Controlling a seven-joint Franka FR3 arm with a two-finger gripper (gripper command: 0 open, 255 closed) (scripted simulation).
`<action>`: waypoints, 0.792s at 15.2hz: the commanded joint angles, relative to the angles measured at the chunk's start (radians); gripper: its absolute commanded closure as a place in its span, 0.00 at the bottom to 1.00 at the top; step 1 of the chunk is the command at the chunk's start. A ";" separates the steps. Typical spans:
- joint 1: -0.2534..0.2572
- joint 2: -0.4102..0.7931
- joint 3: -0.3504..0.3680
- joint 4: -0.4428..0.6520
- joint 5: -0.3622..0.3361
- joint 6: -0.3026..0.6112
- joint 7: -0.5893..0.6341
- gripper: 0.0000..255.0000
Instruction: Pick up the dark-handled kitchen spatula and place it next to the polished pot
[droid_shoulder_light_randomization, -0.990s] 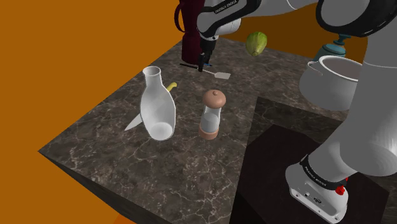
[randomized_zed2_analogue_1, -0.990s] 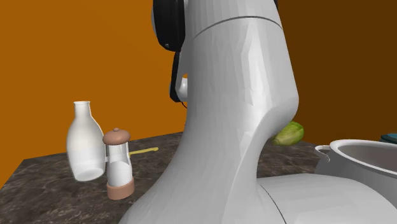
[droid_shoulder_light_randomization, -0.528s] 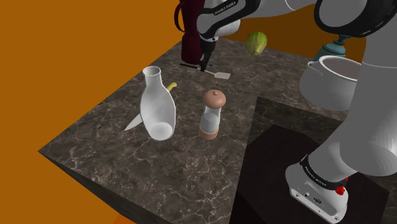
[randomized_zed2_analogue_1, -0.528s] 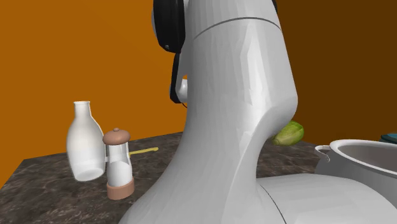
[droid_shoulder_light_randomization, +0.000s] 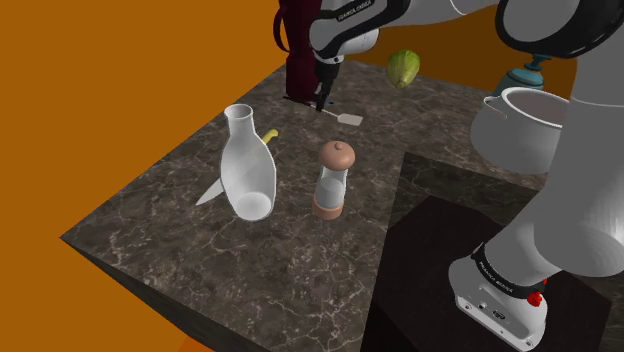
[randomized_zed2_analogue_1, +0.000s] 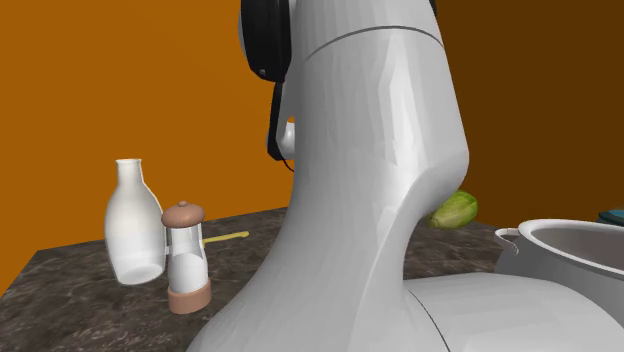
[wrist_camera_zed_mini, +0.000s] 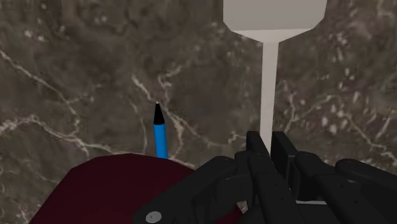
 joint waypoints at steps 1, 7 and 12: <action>0.001 -0.013 -0.002 0.007 -0.003 -0.019 0.002 1.00; 0.002 -0.044 -0.005 0.044 -0.010 -0.086 0.009 1.00; 0.002 -0.066 -0.007 0.081 -0.015 -0.145 0.014 1.00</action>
